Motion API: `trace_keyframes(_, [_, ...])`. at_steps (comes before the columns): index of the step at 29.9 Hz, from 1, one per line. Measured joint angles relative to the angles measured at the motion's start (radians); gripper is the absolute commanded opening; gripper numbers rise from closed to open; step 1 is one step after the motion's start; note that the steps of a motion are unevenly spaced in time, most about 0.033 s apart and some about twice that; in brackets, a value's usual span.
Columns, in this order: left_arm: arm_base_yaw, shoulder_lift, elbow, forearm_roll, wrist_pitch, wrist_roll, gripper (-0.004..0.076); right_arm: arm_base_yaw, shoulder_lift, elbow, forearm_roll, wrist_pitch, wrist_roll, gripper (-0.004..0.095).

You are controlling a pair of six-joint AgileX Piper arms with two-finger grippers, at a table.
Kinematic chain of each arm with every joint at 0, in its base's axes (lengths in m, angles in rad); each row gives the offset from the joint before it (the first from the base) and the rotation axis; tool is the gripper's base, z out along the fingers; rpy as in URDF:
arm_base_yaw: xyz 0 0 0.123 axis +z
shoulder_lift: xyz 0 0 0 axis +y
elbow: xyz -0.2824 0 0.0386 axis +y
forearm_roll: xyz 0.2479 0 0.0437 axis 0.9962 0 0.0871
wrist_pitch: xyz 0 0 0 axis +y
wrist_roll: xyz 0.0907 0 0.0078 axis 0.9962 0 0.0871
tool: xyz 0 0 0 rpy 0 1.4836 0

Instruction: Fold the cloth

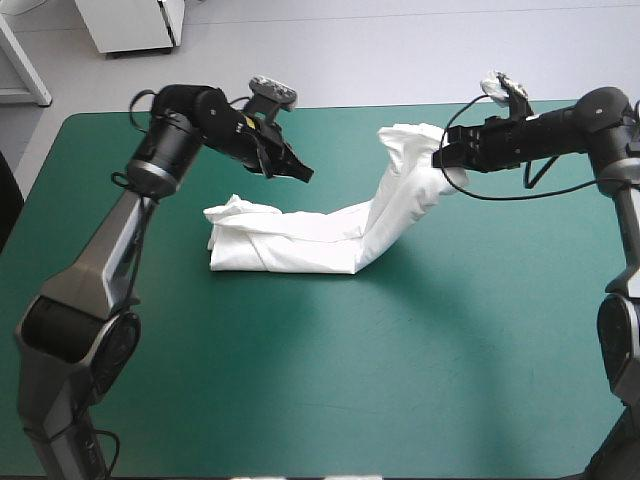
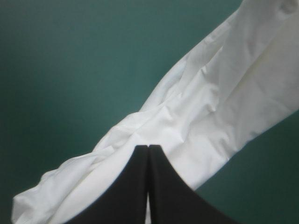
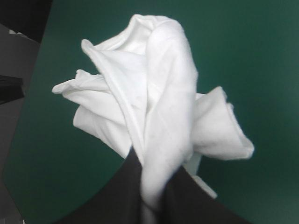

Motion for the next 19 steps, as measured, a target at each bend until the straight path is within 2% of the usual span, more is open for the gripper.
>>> trace_keyframes(12, [0.010,-0.268,0.061,0.020,0.015,-0.006,-0.0022,0.338,0.051,-0.003,0.041,-0.201,-0.025,-0.0012])
trace_keyframes(19, [0.010,-0.396,0.156,0.020,0.015,-0.006,-0.0022,0.464,0.208,-0.106,0.042,-0.233,-0.021,-0.0013])
